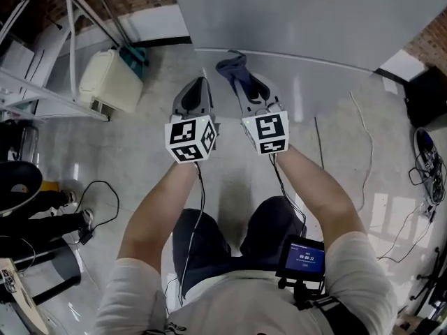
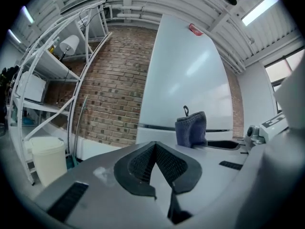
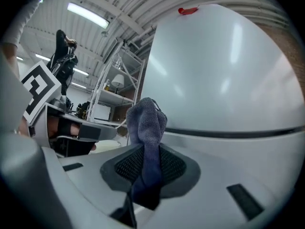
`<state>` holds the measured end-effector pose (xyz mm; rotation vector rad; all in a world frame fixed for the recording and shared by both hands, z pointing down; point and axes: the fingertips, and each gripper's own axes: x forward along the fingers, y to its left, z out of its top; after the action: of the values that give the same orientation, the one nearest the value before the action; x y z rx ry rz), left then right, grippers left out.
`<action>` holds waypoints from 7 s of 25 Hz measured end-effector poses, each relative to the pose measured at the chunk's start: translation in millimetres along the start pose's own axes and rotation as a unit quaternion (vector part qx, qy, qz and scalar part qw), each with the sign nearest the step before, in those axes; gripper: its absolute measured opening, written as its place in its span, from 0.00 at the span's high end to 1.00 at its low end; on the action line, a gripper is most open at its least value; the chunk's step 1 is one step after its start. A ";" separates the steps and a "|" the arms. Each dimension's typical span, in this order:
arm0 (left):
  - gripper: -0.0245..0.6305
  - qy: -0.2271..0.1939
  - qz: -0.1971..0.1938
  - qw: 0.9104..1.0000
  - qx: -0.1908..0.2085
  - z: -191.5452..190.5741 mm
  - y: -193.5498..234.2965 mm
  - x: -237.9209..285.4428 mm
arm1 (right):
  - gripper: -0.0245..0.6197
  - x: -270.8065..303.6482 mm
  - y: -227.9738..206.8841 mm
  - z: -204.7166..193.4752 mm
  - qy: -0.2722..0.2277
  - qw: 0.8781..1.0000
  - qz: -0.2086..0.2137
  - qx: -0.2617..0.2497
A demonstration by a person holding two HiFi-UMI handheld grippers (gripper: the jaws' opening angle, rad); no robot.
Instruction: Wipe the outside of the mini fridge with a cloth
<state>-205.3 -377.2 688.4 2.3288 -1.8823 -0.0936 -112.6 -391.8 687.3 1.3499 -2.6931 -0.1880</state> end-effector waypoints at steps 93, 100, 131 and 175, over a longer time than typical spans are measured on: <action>0.96 -0.021 -0.003 1.000 0.016 -125.4 47.7 -20.6 | 0.83 48.7 -1.8 -131.0 -0.007 0.997 -0.065 -0.050; 0.96 -0.015 -0.038 0.999 0.012 -136.2 -8.6 8.6 | 0.83 -5.3 -70.4 -144.8 -0.004 0.993 -0.110 -0.043; 0.96 0.011 -0.085 0.996 0.019 -175.6 -116.6 52.4 | 0.83 -117.8 -201.9 -187.9 0.005 0.981 -0.195 -0.003; 0.96 0.056 -0.017 0.998 0.018 -239.8 -0.5 10.8 | 0.83 2.5 -54.1 -265.7 0.053 0.995 -0.083 -0.031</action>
<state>-169.1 -369.9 925.6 2.3380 -1.8056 0.0650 -27.6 -440.8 940.1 1.5206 -2.4690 -0.2086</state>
